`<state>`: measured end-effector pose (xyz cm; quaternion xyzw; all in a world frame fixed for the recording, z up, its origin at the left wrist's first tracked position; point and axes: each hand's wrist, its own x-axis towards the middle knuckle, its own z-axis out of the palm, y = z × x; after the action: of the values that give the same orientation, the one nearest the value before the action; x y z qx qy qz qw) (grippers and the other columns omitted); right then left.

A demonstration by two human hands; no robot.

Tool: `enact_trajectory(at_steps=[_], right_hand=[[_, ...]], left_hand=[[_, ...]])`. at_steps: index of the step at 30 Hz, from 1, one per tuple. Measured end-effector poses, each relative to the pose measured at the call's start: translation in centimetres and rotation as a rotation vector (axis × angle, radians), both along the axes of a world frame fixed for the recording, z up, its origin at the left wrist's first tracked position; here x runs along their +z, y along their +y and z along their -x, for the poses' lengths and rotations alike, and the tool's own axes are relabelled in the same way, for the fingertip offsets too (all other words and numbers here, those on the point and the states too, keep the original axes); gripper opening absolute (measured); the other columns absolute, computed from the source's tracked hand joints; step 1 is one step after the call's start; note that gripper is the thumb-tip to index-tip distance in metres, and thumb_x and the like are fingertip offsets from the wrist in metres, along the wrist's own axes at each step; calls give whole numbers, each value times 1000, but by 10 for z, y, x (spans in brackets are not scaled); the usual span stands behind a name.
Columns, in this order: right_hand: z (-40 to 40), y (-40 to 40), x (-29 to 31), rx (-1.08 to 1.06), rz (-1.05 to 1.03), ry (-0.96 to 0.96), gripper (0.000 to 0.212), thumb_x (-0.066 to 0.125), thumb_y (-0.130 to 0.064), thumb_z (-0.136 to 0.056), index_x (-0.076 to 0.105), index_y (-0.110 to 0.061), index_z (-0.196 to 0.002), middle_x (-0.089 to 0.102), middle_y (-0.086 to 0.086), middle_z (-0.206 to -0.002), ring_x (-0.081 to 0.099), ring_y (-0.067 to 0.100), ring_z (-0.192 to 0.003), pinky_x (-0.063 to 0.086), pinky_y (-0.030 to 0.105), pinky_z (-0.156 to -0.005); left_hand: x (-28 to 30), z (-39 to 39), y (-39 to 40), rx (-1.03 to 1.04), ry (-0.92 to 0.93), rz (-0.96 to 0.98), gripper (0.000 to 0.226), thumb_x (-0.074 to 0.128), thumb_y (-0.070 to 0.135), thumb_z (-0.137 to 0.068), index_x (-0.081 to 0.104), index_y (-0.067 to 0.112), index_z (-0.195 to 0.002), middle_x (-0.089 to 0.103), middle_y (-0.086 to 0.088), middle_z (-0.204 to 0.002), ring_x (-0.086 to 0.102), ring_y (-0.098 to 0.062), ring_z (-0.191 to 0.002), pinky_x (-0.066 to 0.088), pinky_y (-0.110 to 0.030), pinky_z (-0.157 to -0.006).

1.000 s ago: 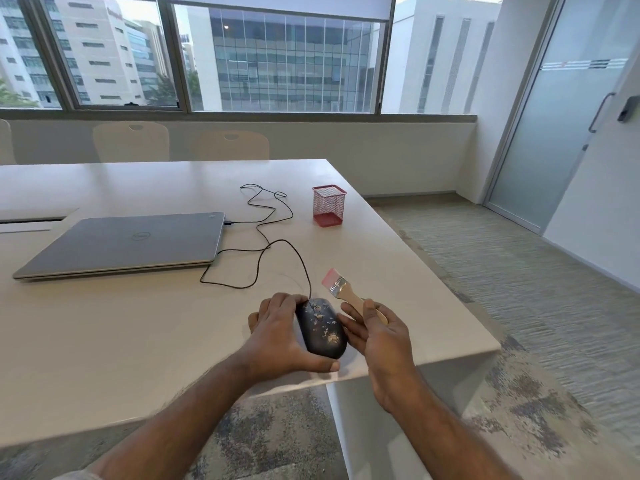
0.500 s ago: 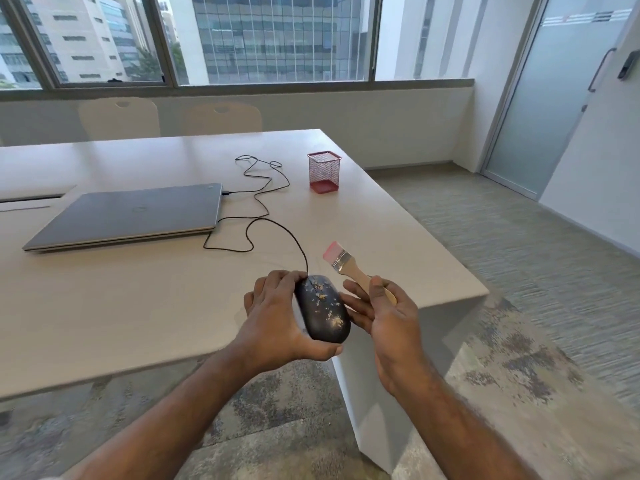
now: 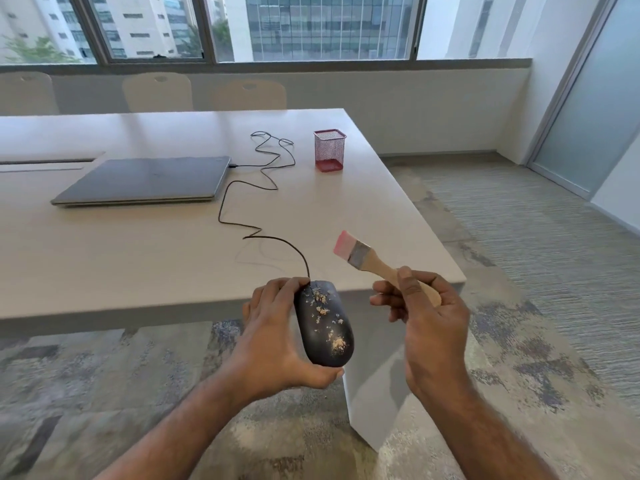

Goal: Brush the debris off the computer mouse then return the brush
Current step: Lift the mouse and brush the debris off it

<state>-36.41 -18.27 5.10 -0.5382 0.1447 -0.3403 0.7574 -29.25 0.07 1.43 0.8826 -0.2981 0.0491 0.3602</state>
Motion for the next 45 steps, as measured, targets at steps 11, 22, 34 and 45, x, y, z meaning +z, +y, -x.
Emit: enact_trajectory(at_steps=[11, 22, 34, 45], right_hand=[[38, -17, -3, 18, 72, -5, 19, 64, -30, -88, 69, -13, -80, 71, 11, -64, 63, 21, -49, 42, 24, -43], [31, 2, -3, 62, 274, 167, 15, 52, -24, -103, 54, -16, -91, 66, 14, -59, 60, 20, -42, 43, 20, -36], [8, 20, -23, 24, 329, 282, 16, 52, -28, -104, 52, -20, -90, 67, 15, -59, 61, 20, -41, 45, 24, -36], [3, 37, -24, 49, 402, 322, 16, 52, -30, -103, 52, -20, -91, 67, 16, -64, 61, 15, -42, 43, 19, -38]], left_hand=[[-17, 56, 8, -15, 61, -68, 116, 84, 67, -38, 35, 39, -140, 27, 38, -132, 23, 9, -130, 29, -22, -105], [-31, 54, 35, -116, 137, -62, 118, 87, 64, -40, 23, 53, -138, 24, 38, -133, 26, 5, -134, 24, -14, -108], [-41, 38, 59, -153, 176, -44, 119, 88, 61, -42, 27, 45, -142, 23, 36, -137, 23, 10, -133, 20, -10, -107], [-42, 34, 62, -194, 199, -24, 116, 87, 59, -43, 30, 40, -142, 24, 36, -135, 24, 9, -133, 21, -9, -106]])
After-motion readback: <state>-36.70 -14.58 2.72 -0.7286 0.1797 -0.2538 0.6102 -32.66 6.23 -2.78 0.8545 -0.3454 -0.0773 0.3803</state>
